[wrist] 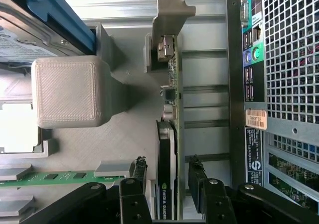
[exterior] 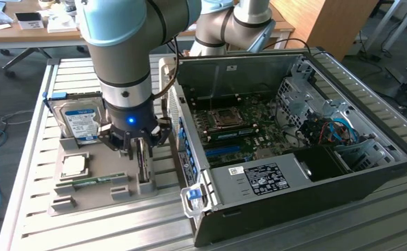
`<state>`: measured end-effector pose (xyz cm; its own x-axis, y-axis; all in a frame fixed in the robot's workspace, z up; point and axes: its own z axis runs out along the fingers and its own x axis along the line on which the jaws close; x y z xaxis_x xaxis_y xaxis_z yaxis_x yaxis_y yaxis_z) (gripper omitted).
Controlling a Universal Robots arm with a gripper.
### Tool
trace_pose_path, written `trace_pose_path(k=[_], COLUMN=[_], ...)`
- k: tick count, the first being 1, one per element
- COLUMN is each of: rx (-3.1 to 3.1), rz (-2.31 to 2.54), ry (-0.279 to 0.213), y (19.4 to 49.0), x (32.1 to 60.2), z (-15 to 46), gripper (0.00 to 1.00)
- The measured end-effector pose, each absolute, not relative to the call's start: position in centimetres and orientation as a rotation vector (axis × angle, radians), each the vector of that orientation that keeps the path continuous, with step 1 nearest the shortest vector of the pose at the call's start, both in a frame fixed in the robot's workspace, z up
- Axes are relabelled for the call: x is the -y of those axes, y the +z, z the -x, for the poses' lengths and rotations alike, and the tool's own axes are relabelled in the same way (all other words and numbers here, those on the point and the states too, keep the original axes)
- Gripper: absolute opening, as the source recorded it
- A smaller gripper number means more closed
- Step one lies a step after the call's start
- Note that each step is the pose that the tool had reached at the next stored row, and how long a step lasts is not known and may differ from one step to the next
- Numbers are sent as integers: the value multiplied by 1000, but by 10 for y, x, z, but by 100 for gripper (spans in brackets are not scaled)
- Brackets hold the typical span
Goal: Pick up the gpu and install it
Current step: 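Pick up the gpu and move the gpu toward the slot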
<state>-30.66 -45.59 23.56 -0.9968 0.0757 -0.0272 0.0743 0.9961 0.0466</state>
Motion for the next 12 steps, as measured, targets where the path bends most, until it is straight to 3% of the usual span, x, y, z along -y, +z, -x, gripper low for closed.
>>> trace_pose_path(k=[12], rx=[-3110], rz=[-117], ry=[71], y=[234], x=[448], z=[307], gripper=[47])
